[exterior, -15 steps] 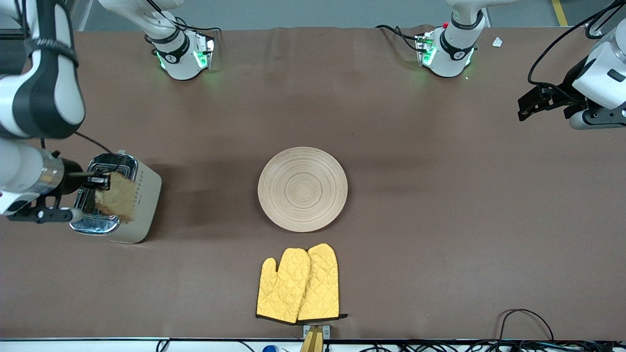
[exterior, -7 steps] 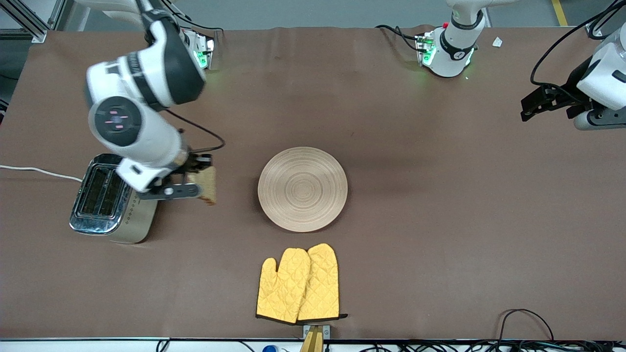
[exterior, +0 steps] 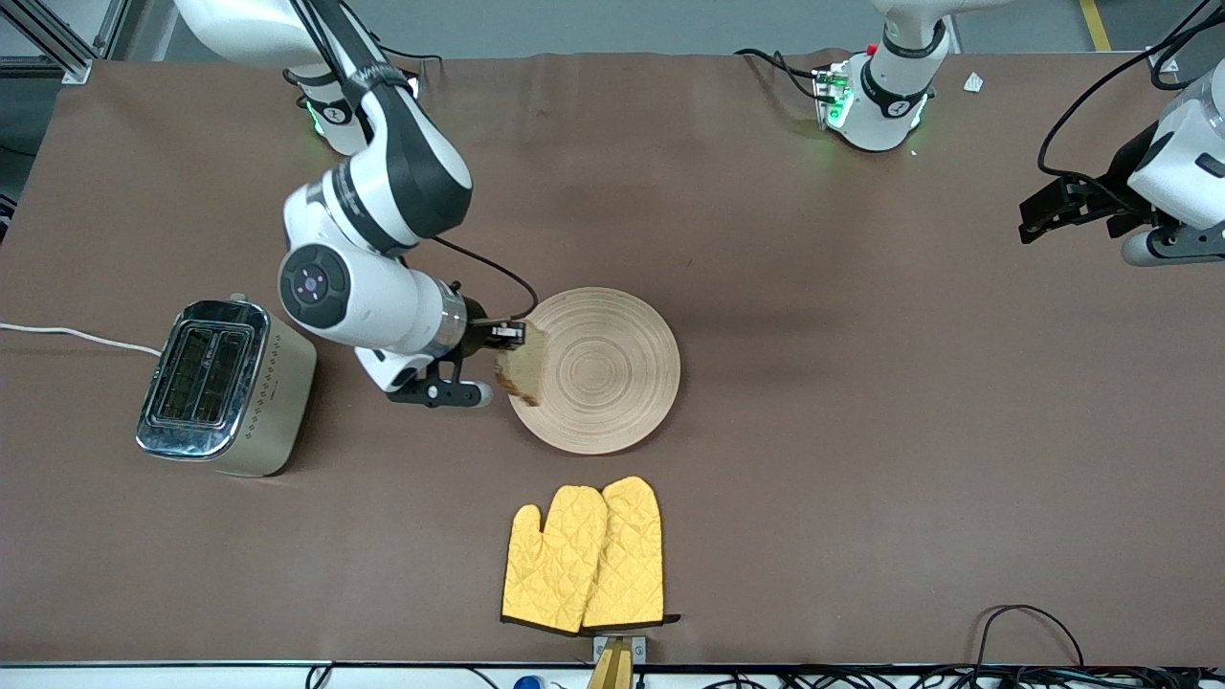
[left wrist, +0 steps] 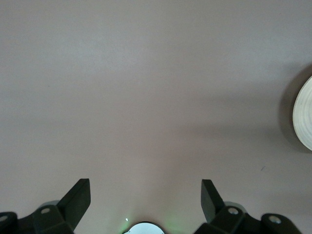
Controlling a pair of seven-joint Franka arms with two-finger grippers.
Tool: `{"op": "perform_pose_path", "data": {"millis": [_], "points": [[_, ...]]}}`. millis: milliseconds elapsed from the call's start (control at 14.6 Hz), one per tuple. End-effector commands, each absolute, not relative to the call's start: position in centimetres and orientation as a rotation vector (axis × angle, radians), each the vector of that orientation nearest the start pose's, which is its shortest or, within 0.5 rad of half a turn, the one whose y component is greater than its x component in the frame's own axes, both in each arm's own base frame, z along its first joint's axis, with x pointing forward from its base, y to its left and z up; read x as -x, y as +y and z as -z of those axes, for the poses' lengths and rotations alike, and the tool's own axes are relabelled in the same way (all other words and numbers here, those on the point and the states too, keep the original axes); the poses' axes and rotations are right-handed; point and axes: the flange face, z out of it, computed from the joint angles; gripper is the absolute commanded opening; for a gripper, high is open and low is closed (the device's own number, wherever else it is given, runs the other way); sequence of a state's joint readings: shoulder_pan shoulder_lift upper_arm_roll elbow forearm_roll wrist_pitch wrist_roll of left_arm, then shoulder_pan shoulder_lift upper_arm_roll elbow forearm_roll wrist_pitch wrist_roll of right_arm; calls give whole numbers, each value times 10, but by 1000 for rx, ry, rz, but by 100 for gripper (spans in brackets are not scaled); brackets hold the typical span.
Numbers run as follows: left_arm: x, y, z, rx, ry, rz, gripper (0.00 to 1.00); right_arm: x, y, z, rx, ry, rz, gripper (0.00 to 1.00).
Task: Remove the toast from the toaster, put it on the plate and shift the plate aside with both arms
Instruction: 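Lift the toast out and carry it over the wooden plate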
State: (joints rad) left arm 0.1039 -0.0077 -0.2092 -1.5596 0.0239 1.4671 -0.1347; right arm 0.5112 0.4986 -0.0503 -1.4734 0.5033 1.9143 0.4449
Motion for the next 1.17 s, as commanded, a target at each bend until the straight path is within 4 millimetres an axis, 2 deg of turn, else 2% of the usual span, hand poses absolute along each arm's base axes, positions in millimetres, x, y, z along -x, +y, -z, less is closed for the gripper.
{"op": "perform_pose_path", "data": {"millis": [0,137,275,412,687,755,893,1030,1099], "points": [[-539,-54,-624,3079,-57,-138,100,-586,373,-345,2594,392,-354,11],[-541,-55,-620,3078,-57,-150,100,-582,393,-306,2505,495,-355,11],[-541,-56,-620,3078,-54,-150,100,-575,409,-278,2480,525,-335,11],[-541,-57,-619,3079,-52,-155,100,-572,404,-267,2528,418,-312,12],[-542,-60,-616,3079,-54,-161,100,-568,386,-249,2843,117,-194,21],[-542,-61,-616,3079,-51,-161,100,-569,382,-247,2879,80,-181,36],[-542,-62,-616,3079,-49,-161,100,-573,368,-250,2907,75,-222,100],[-542,-62,-616,3079,-49,-161,100,-586,345,-271,2971,60,-235,100],[-542,-62,-617,3079,-49,-159,100,-593,330,-298,2986,67,-199,100]]}}
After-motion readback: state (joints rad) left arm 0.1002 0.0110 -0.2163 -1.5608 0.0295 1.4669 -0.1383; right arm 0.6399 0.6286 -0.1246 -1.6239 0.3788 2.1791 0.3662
